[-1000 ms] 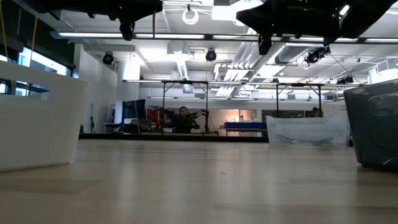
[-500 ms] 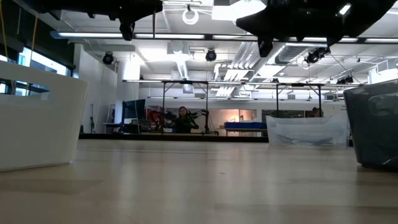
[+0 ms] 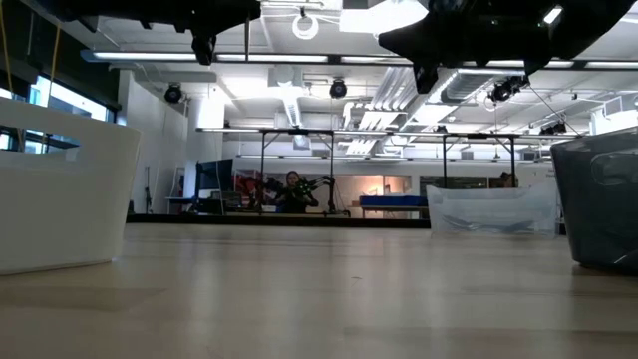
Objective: Sort silverware by color (type)
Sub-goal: Put the gold spoon into the white bin
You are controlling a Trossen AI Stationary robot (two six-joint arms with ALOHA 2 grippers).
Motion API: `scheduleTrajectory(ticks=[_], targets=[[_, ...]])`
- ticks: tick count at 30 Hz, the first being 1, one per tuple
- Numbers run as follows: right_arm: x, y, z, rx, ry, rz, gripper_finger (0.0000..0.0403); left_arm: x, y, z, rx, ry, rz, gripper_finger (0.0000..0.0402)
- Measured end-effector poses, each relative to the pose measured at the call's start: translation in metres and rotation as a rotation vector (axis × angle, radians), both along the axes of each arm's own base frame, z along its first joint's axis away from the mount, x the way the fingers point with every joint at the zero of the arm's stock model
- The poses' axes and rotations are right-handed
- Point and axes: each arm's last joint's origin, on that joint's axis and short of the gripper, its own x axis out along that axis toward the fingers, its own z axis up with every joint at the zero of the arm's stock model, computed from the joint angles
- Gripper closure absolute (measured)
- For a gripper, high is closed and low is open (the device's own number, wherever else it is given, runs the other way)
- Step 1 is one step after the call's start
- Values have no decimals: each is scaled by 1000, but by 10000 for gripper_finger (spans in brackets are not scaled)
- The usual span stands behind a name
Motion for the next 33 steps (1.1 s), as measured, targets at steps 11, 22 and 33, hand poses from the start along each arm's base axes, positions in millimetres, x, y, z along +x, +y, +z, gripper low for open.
scheduleTrajectory(ticks=[11, 22, 33], targets=[[0, 0, 0, 0, -1, 1, 403, 0, 0, 0, 0, 0, 0, 394], [0, 0, 1, 0, -10, 2, 403, 0, 0, 0, 0, 0, 0, 394], [0, 0, 2, -2, -16, 2, 403, 0, 0, -3, -1, 34, 0, 394]])
